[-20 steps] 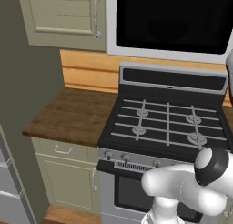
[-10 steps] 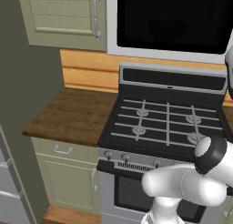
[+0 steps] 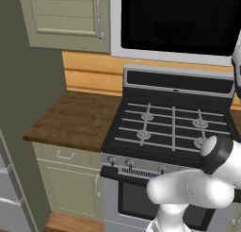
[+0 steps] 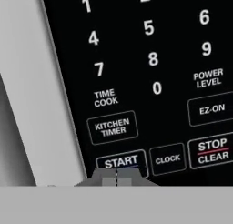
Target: Pick the cucumber from the sink and place it in the bowl. Then pick the bowl and place it in the microwave. Then close the microwave door and press the start button.
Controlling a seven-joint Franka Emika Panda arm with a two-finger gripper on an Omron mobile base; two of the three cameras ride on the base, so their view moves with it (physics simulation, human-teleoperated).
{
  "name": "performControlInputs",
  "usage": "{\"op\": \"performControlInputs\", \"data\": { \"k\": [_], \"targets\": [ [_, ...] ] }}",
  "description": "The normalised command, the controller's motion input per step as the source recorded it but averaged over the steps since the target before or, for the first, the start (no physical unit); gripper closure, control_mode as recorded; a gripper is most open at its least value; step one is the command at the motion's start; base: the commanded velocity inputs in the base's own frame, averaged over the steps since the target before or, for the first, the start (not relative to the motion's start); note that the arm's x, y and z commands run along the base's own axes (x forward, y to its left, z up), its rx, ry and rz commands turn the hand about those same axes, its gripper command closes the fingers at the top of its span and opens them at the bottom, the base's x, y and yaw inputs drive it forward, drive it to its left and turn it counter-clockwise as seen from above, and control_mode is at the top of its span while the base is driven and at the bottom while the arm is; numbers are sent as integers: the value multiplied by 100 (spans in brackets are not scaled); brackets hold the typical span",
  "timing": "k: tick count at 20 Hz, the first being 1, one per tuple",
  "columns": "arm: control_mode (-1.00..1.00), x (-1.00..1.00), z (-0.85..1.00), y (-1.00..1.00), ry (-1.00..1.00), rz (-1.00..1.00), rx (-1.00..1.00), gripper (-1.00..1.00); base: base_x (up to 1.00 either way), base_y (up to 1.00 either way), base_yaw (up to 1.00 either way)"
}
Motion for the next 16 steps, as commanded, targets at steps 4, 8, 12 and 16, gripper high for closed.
{"op": "performControlInputs", "data": {
  "k": [4, 8, 12, 16],
  "targets": [
    [-100, 16, 0, -14, 0, 3, 2, 100, 0, 0, 0],
    [-100, 21, -1, -23, 0, 7, 6, 100, 0, 0, 0],
    [-100, 20, -6, -26, 0, 10, 11, 100, 0, 0, 0],
    [-100, 30, -18, -10, 0, 11, 15, 100, 0, 0, 0]
  ]
}}
